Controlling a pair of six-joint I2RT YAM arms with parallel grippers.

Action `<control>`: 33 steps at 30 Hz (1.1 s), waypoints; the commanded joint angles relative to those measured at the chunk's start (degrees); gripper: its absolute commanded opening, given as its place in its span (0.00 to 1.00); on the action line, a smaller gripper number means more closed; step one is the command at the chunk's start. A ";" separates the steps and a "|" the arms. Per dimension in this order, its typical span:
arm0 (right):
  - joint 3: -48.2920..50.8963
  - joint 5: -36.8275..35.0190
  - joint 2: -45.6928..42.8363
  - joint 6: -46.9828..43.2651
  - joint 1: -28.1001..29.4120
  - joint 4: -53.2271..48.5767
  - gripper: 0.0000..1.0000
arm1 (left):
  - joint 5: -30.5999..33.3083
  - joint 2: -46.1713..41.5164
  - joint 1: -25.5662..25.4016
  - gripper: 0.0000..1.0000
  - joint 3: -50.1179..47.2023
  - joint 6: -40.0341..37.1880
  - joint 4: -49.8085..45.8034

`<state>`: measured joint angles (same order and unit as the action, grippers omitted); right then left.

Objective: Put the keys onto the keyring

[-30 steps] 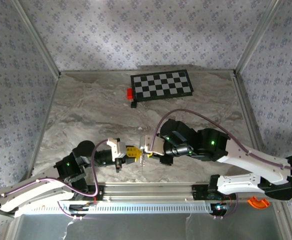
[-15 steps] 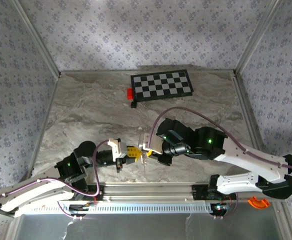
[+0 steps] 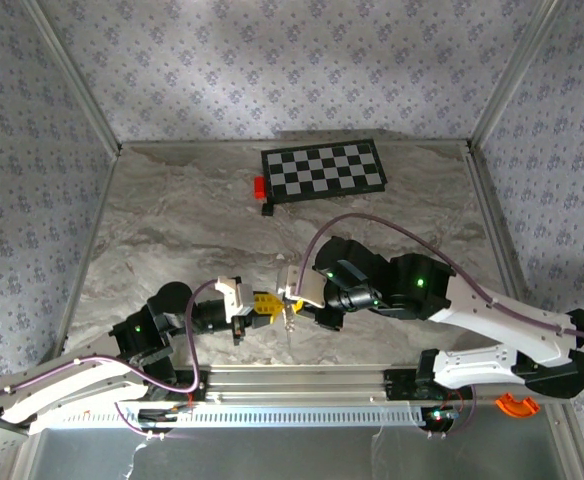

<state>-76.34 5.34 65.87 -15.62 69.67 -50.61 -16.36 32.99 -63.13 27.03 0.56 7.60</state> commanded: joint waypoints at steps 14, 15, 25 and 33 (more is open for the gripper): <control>-0.07 -0.77 -1.27 0.06 -0.06 1.92 0.00 | 0.05 -0.65 -0.29 0.00 0.31 0.59 2.94; -0.01 -0.98 -1.27 0.04 -0.06 2.00 0.00 | 0.03 -0.74 -0.32 0.00 0.31 0.58 2.84; 0.32 -2.09 -1.52 -0.12 -0.24 1.58 0.00 | 0.20 -0.81 -0.26 0.00 0.07 0.75 2.97; 0.48 -1.73 -1.36 -0.38 -0.32 2.53 0.00 | 0.00 -0.47 -0.30 0.00 0.10 0.64 3.24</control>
<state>-76.23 4.23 65.23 -15.66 69.63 -49.25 -15.81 33.01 -63.13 26.81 0.69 7.60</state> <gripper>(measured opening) 0.051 0.047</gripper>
